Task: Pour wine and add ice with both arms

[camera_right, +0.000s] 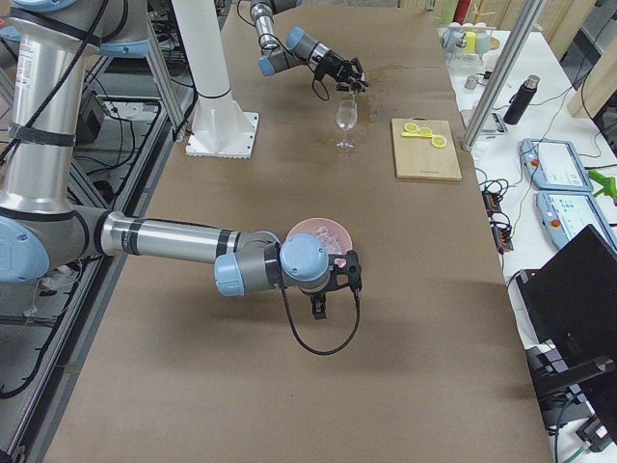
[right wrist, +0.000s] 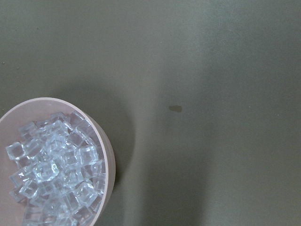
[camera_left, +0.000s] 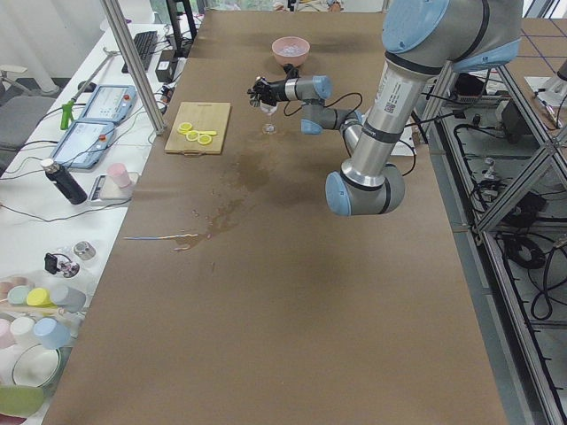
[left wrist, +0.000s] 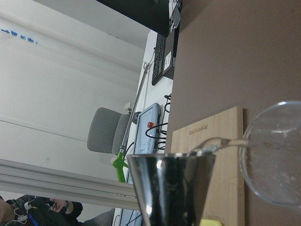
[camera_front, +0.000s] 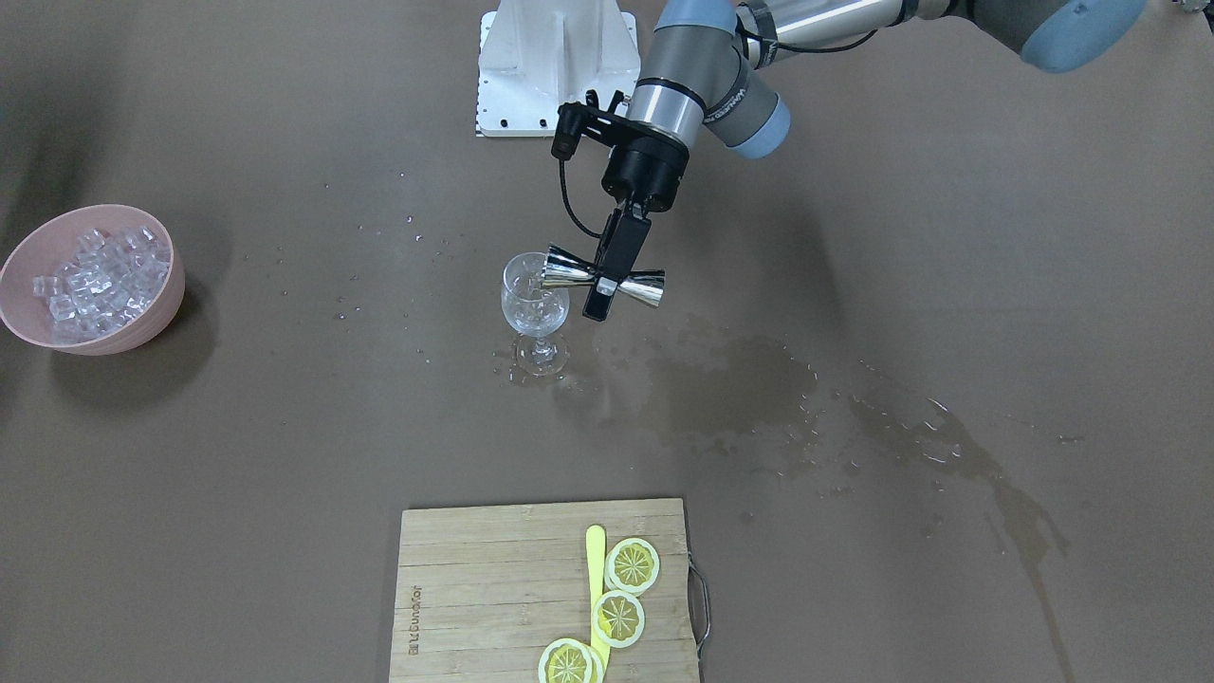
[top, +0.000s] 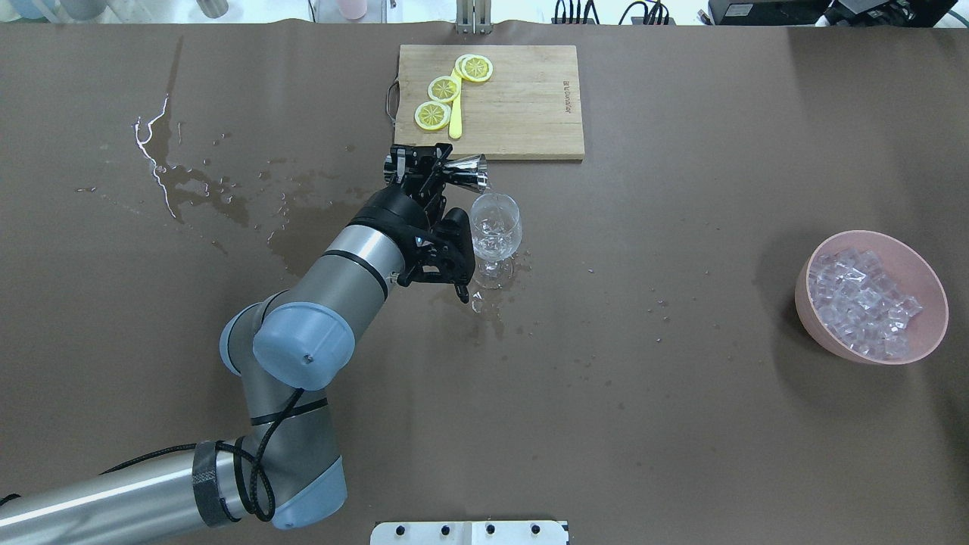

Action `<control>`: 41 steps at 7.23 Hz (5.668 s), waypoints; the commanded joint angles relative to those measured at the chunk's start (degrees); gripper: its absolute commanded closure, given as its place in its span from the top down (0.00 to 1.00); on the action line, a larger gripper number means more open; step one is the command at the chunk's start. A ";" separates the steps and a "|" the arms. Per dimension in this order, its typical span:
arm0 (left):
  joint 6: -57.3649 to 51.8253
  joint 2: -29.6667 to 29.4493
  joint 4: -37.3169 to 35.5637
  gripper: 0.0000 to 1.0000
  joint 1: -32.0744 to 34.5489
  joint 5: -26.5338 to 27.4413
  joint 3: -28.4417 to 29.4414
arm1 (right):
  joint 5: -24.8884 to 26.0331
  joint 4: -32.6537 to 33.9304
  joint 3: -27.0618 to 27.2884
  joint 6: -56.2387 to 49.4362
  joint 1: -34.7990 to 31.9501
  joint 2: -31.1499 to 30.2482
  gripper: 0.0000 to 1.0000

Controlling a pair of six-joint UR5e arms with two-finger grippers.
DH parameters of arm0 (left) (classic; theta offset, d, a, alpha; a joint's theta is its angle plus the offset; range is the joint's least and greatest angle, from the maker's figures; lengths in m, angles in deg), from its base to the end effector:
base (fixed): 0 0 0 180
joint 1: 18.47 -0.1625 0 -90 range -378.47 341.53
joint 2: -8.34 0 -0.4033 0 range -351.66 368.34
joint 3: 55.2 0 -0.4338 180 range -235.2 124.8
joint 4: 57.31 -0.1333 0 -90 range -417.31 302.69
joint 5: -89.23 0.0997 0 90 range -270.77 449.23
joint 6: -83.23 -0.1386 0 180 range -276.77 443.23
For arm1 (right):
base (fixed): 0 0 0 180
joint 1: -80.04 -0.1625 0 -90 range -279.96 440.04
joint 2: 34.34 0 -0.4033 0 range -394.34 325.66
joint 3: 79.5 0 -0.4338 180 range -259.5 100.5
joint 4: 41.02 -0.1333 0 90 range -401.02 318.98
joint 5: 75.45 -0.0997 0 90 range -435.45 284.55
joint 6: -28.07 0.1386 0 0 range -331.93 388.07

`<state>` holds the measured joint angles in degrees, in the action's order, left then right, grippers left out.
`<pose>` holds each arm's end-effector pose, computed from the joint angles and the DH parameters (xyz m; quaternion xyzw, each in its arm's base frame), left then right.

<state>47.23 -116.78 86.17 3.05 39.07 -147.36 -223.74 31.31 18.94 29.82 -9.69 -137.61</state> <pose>0.5532 -0.4569 0.1285 0.7094 -0.0426 0.3736 0.5961 0.0133 -0.4532 0.6404 0.0891 -0.4856 -0.0432 0.8685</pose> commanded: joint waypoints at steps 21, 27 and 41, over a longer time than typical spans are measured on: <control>91.99 19.22 -0.48 0.00 20.82 -5.46 8.09 | 1.51 -0.44 6.58 -0.70 -2.56 3.00 1.00; 97.70 12.35 4.57 0.00 26.04 -6.89 25.78 | 1.51 -0.35 8.60 -0.61 -3.35 1.33 1.00; 96.38 12.27 15.78 0.52 28.23 -21.56 33.36 | 1.95 -0.09 10.72 -0.26 -3.35 0.97 1.00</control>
<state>143.50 -104.45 101.92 31.28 17.64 -113.96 -221.80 31.22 29.66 29.57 -13.04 -136.61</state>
